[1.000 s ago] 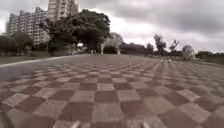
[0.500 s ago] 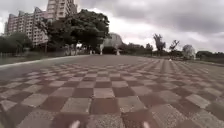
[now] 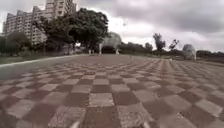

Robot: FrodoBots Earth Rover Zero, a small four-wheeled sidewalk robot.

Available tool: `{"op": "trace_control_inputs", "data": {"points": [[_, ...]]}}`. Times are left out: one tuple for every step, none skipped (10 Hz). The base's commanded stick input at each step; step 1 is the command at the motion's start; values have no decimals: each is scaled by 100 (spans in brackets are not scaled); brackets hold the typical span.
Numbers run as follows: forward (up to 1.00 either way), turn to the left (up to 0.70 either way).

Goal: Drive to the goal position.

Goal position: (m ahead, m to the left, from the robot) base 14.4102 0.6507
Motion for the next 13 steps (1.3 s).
{"op": "trace_control_inputs", "data": {"points": [[50, 0], [50, 0], [50, 0], [50, 0], [50, 0], [50, 0], [50, 0], [50, 0], [50, 0], [50, 0], [50, 0], [50, 0], [50, 0]]}}
